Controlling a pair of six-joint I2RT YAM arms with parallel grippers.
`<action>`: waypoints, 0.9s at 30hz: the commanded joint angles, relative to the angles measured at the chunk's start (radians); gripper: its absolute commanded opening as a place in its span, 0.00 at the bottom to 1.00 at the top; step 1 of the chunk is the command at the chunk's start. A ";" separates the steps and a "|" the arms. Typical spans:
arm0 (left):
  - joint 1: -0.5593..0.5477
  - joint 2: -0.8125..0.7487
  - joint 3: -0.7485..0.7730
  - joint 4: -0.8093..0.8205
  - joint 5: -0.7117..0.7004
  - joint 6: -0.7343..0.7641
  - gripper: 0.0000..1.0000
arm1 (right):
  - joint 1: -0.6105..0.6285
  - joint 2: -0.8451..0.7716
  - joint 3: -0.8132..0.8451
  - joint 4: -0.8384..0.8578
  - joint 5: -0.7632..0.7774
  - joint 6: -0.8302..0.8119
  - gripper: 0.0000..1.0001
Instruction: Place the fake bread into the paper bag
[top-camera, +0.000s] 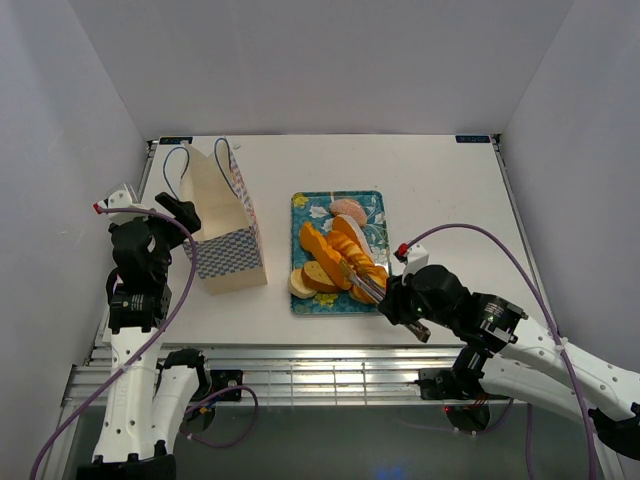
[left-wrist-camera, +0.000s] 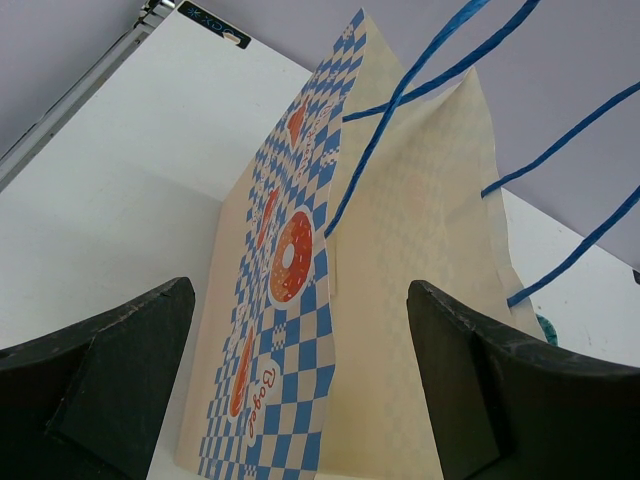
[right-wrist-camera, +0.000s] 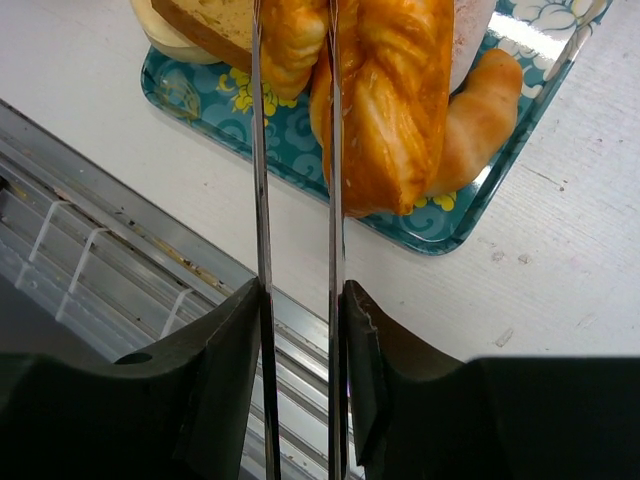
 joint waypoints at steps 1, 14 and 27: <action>0.005 -0.004 0.006 0.004 0.011 0.001 0.98 | 0.003 0.001 0.016 0.052 0.000 -0.010 0.41; 0.007 0.000 0.006 0.003 0.011 0.001 0.98 | 0.003 0.054 0.183 0.057 0.014 -0.068 0.22; 0.007 -0.015 0.005 0.000 -0.007 -0.002 0.98 | 0.005 0.080 0.395 0.041 0.107 -0.171 0.12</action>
